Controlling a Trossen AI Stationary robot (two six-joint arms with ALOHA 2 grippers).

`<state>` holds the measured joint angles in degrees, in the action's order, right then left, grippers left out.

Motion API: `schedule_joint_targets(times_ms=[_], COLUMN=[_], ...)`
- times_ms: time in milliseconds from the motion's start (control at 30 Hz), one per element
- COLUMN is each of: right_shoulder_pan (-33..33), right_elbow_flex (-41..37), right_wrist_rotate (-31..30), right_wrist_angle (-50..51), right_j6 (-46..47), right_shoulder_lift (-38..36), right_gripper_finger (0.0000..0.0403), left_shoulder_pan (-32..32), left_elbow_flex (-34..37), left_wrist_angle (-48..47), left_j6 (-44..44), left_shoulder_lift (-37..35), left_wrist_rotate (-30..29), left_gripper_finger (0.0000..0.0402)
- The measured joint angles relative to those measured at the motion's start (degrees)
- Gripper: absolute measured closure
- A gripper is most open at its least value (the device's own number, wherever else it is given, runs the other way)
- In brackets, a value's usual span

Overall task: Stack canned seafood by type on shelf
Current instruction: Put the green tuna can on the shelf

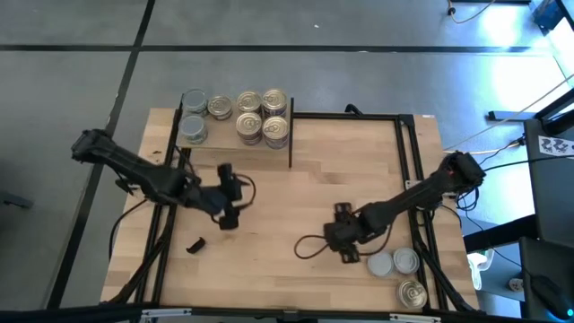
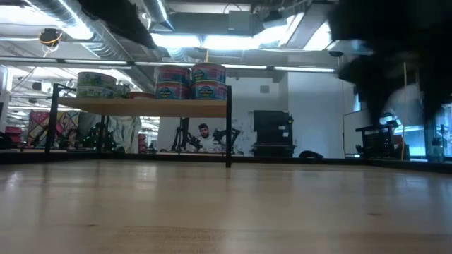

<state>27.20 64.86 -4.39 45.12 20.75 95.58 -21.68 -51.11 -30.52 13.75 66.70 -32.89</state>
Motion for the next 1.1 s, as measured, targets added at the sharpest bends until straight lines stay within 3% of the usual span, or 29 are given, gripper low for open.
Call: schedule_joint_targets(times_ms=[167,333,600,733,1100], right_shoulder_pan=[5.0,9.2,15.7,18.9,16.4], right_elbow_flex=[0.0,0.0,-0.4,-0.4,-0.1], right_wrist_rotate=[12.4,16.0,17.9,17.1,9.6], right_wrist_angle=[11.2,19.1,18.5,14.5,10.7], right_j6=[10.7,19.0,27.2,30.6,22.1], right_shoulder_lift=[0.0,-0.4,-0.1,0.9,7.7], right_gripper_finger=[0.0107,0.0107,0.0108,0.0134,0.0202], left_shoulder_pan=[-2.5,-3.2,-3.1,-3.8,-3.9], left_elbow_flex=[3.9,5.2,5.2,5.2,5.2], left_wrist_angle=[8.4,10.4,10.4,9.8,10.1], left_j6=[2.9,5.7,7.9,8.9,9.5], left_shoulder_lift=[5.7,10.2,13.0,13.0,13.0], left_wrist_rotate=[-0.4,-0.7,-0.8,-0.8,-0.8], left_gripper_finger=[0.0137,0.0137,0.0137,0.0137,0.0137])
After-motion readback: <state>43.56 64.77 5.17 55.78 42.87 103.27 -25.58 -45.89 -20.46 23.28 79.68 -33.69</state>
